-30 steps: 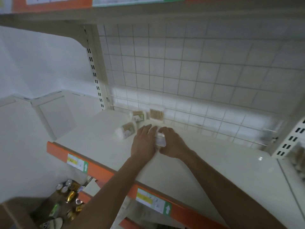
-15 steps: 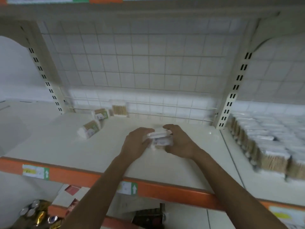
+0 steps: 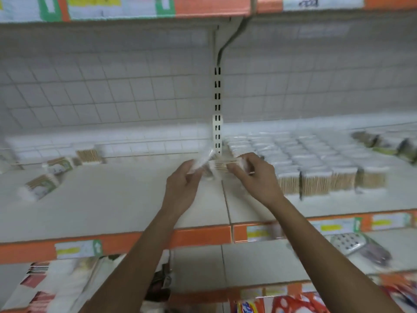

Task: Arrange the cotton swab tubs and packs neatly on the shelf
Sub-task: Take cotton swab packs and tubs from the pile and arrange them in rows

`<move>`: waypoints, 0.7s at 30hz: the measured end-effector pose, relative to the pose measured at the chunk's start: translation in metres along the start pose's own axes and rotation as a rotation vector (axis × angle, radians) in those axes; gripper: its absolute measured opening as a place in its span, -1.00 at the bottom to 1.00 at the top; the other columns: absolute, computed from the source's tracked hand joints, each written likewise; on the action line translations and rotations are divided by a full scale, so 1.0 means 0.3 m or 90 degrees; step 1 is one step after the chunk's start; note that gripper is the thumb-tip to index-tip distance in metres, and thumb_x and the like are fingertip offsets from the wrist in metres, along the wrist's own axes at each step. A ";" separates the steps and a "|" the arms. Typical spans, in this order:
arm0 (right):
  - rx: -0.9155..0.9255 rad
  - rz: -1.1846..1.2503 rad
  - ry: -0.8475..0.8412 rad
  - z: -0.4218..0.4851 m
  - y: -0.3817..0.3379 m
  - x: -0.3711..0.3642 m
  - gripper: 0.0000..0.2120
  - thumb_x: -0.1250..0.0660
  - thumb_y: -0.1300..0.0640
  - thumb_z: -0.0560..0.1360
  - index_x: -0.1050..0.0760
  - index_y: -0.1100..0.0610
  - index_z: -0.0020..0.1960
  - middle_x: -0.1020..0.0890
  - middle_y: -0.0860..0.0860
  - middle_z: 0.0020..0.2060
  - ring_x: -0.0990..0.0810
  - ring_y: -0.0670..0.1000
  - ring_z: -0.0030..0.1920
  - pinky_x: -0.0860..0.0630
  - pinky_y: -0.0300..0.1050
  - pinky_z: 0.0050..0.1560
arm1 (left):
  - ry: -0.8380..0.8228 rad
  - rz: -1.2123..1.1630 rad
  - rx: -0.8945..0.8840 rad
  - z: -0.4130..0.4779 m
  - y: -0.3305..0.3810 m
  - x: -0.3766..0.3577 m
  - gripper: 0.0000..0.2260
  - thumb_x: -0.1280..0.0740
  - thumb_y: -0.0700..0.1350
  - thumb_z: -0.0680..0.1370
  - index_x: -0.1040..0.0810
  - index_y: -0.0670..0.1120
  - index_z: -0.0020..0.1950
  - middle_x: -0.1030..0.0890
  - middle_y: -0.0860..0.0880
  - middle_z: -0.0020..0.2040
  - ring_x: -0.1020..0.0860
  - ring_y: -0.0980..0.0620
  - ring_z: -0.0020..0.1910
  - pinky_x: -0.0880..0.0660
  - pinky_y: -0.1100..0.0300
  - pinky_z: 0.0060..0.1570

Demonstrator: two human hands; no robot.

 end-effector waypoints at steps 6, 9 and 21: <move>-0.046 -0.032 0.087 -0.090 0.097 0.287 -0.58 -0.36 -0.05 0.48 -0.17 -0.02 -0.38 -0.26 -0.08 -0.52 -0.34 -0.15 -0.48 -0.26 -0.29 -0.41 | -0.008 -0.156 0.033 -0.091 0.167 -0.217 -0.80 -0.25 0.15 0.48 -0.54 0.19 0.06 -0.67 0.07 -0.08 -0.65 0.06 -0.09 -0.58 -0.05 0.04; -0.076 -0.017 0.112 -0.144 0.155 0.412 -0.59 -0.37 -0.03 0.47 -0.19 -0.04 -0.38 -0.26 -0.09 -0.52 -0.35 -0.18 -0.48 -0.26 -0.31 -0.41 | -0.011 -0.230 0.058 -0.137 0.251 -0.330 -0.79 -0.26 -0.04 0.58 -0.50 -0.02 0.20 -0.66 -0.04 -0.04 -0.66 0.06 -0.11 -0.59 -0.03 0.02; -0.204 -0.054 0.183 -0.237 0.414 0.837 -0.72 -0.41 -0.10 0.42 -0.49 0.12 -0.12 -0.56 0.03 -0.34 -0.47 -0.04 -0.35 -0.32 -0.25 -0.34 | -0.114 -0.154 -0.032 -0.184 0.510 -0.747 -0.73 -0.29 -0.02 0.55 -0.47 0.03 0.25 -0.66 -0.07 -0.12 -0.63 -0.04 -0.13 -0.56 0.00 -0.03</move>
Point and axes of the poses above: each hand's wrist, its own z-axis towards the middle knuckle, its own x-axis out of the back of the hand, y = z × x, the point moved 1 cm from there along z, towards the middle knuckle
